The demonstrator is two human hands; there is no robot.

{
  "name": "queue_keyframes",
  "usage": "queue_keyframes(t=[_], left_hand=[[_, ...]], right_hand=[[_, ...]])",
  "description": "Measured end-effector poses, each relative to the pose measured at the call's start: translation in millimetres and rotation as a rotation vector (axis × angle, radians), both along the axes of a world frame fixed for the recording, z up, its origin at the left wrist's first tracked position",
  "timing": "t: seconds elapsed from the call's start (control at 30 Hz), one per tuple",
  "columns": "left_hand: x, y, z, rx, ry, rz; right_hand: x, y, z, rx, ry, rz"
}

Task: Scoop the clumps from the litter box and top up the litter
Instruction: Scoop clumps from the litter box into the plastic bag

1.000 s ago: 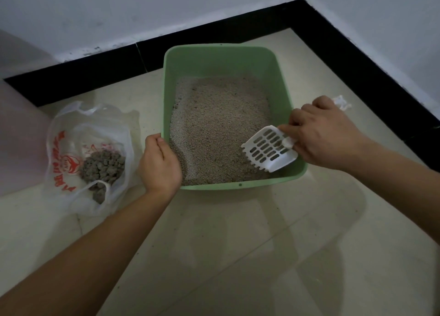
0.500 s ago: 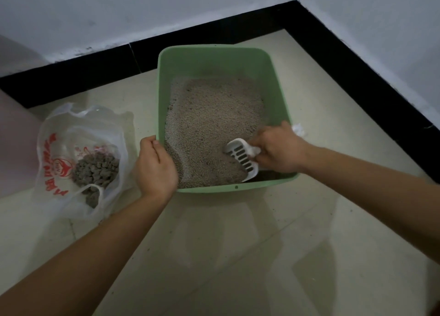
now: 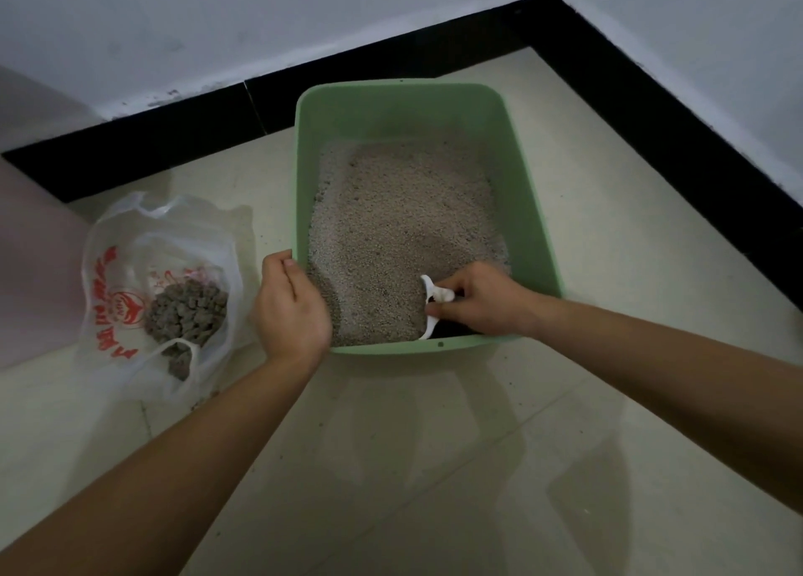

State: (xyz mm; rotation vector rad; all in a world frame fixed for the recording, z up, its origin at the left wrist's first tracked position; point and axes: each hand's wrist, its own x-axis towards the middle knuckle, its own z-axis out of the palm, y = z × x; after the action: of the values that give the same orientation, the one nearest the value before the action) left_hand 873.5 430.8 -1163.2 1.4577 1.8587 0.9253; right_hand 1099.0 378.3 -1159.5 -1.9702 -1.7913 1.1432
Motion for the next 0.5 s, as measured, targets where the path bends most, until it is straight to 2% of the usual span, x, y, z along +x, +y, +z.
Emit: queue_keyframes(t=[0.1, 0.2, 0.5], left_hand=[[-1.0, 0.0, -2.3, 0.0, -0.086, 0.028], [-1.7, 0.4, -3.4, 0.001, -0.179, 0.067], [-0.9, -0.6, 1.1, -0.005, -0.216, 0.064]], right_hand=[[-7.3, 2.5, 3.2, -0.037, 0.075, -0.03], [-24.5, 10.3, 2.9, -0.04, 0.049, -0.012], [-14.0, -1.4, 7.8, 0.025, 0.134, -0.134]])
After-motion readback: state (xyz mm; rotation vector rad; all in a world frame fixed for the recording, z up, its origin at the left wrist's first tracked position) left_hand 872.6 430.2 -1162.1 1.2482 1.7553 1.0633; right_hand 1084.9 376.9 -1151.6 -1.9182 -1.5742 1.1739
